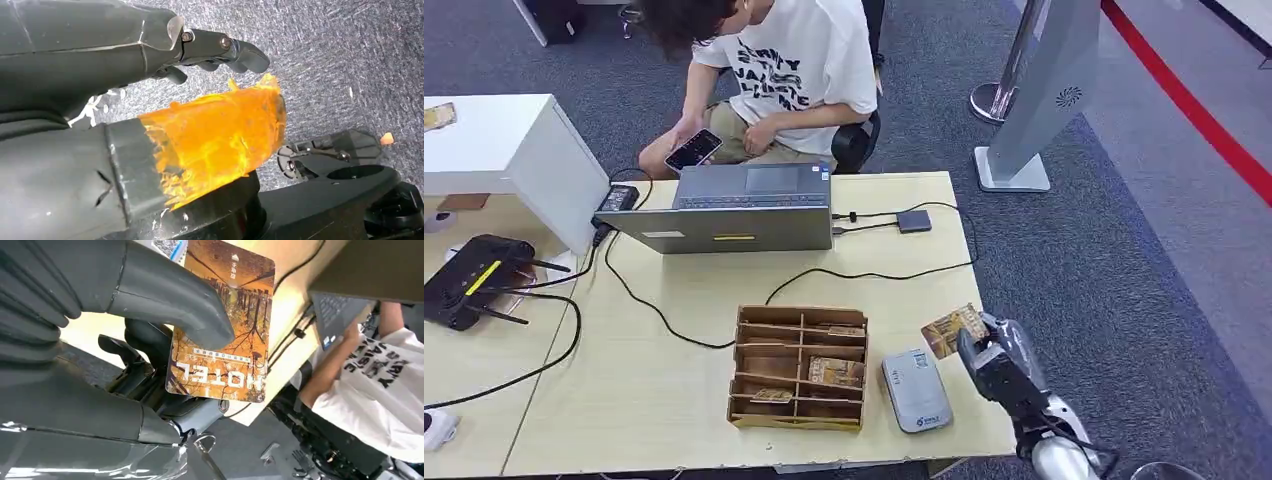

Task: Pass the card to the sensor for recognition and then transmit it.

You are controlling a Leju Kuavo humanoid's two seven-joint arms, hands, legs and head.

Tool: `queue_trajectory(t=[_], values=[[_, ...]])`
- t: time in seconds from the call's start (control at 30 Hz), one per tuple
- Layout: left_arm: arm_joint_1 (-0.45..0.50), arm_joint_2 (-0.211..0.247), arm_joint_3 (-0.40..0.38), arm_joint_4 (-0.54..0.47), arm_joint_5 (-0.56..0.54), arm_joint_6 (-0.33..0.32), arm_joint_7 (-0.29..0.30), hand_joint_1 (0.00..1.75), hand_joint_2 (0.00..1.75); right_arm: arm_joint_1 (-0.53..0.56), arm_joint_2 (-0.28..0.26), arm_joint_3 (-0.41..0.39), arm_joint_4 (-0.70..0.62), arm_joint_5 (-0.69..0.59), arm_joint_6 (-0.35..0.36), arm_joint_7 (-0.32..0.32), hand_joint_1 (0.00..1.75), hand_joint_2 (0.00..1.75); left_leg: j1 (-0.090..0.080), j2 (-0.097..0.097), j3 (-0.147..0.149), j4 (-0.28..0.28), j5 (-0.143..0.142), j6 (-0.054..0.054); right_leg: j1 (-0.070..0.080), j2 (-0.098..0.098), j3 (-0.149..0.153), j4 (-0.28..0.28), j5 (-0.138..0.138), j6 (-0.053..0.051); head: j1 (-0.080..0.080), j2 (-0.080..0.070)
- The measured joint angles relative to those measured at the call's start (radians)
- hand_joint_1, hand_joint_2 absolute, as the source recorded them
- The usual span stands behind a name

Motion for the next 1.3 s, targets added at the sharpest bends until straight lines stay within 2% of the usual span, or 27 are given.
queue_trajectory(t=[0.07,0.17,0.3,0.73,1.3], values=[[0.0,0.0,0.0,0.0,0.0,0.0,0.0,0.0,0.0,0.001,-0.001,0.006,0.006,0.034,-0.008,0.015,1.75,1.75,0.0,0.0,0.0,0.0,0.0,0.0,0.0,0.0,0.0,0.0,0.0,0.0,0.0,0.0],[-0.002,-0.001,0.0,0.0,0.001,-0.001,0.015,0.0,0.0,0.001,-0.005,0.021,0.018,0.124,-0.058,0.045,1.75,1.75,0.0,0.0,0.0,0.0,0.0,0.0,0.0,0.0,0.0,0.0,0.0,0.0,0.0,0.0],[-0.006,-0.003,0.0,0.0,0.003,-0.002,0.026,0.0,0.0,0.001,-0.008,0.029,0.032,0.166,-0.087,0.068,1.75,1.75,0.0,0.0,0.0,0.0,0.0,0.0,0.0,0.0,0.0,0.0,0.0,0.0,0.0,0.0],[-0.008,-0.005,0.0,0.0,0.004,-0.006,0.028,0.0,0.0,0.002,-0.013,0.054,0.06,0.221,-0.086,0.09,1.75,1.75,0.0,0.0,0.0,0.0,0.0,0.0,0.0,0.0,0.0,0.0,0.0,0.0,0.0,0.0],[-0.015,-0.006,0.0,0.0,0.004,-0.009,0.032,0.0,0.0,-0.005,-0.013,0.145,0.109,0.26,-0.069,0.111,1.75,1.75,0.0,0.0,0.0,0.0,0.0,0.0,0.0,0.0,0.0,0.0,0.0,0.0,0.0,0.0]])
